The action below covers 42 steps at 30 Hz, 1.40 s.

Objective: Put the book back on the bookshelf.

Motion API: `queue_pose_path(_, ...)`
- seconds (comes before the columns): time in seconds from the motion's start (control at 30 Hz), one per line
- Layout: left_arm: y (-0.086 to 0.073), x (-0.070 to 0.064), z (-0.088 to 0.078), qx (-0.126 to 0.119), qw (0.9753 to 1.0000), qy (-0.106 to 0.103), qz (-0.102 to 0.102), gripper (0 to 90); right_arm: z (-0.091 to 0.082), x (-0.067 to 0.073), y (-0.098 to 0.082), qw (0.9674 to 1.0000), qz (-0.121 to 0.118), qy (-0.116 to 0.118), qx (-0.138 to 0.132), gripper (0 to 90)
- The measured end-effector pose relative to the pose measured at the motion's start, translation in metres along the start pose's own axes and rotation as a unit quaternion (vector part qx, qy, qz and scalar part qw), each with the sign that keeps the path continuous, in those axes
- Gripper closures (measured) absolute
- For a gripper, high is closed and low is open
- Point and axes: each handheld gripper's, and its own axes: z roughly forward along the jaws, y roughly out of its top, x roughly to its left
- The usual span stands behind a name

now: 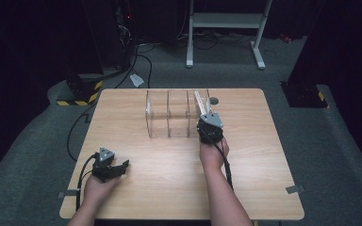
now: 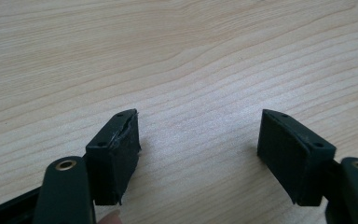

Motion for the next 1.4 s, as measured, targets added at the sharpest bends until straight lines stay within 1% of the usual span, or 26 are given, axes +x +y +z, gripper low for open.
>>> queue_pose_path(0.07, 0.000, 0.000, 0.000, 0.000, 1.0000, 0.001, 0.001, 29.6, 0.003, 0.000, -0.001, 1.0000, 0.005, -0.001, 0.003, 75.6)
queue_pose_path(0.1, 0.000, 0.000, 0.000, -0.001, 1.0000, 0.000, -0.002, 29.6, 0.004, 0.000, -0.001, 1.0000, 0.004, -0.002, 0.004, 75.6)
queue_pose_path(0.23, 0.000, 0.000, 0.000, -0.001, 1.0000, 0.001, 0.000, 29.6, 0.008, 0.000, -0.003, 0.9999, 0.004, -0.009, 0.008, 75.6)
queue_pose_path(0.4, 0.000, 0.000, 0.000, -0.001, 1.0000, 0.001, 0.001, 29.7, 0.010, 0.002, -0.004, 0.9999, 0.003, -0.012, 0.003, 75.5)
queue_pose_path(0.53, 0.000, 0.000, 0.000, -0.001, 1.0000, 0.001, 0.000, 29.7, 0.013, 0.001, -0.006, 0.9999, 0.002, -0.013, 0.005, 75.6)
queue_pose_path(0.67, 0.000, 0.000, 0.000, -0.001, 1.0000, 0.001, 0.001, 29.8, 0.014, 0.002, -0.008, 0.9999, 0.008, -0.014, 0.005, 75.5)
queue_pose_path(0.9, 0.000, 0.000, 0.000, -0.001, 1.0000, 0.001, 0.001, 29.9, 0.013, 0.003, -0.016, 0.9997, 0.016, -0.018, 0.000, 75.1)
queue_pose_path(0.97, 0.000, -0.001, 0.000, -0.001, 1.0000, 0.000, -0.002, 29.9, 0.012, 0.002, -0.019, 0.9996, 0.024, -0.015, 0.001, 74.9)
queue_pose_path(1.03, 0.000, -0.001, 0.000, -0.001, 1.0000, 0.000, -0.003, 30.0, 0.011, 0.002, -0.023, 0.9996, 0.024, -0.014, 0.001, 74.8)
queue_pose_path(1.1, 0.000, -0.001, 0.000, -0.001, 1.0000, 0.000, -0.004, 30.0, 0.010, 0.001, -0.025, 0.9994, 0.030, -0.013, 0.004, 74.7)
queue_pose_path(1.17, 0.000, -0.001, 0.000, -0.001, 1.0000, 0.000, -0.004, 29.9, 0.010, 0.000, -0.027, 0.9995, 0.029, -0.013, 0.005, 74.6)
queue_pose_path(1.4, 0.000, -0.001, 0.000, -0.001, 1.0000, 0.000, -0.003, 29.9, 0.010, -0.001, -0.029, 0.9992, 0.037, -0.011, 0.006, 73.9)
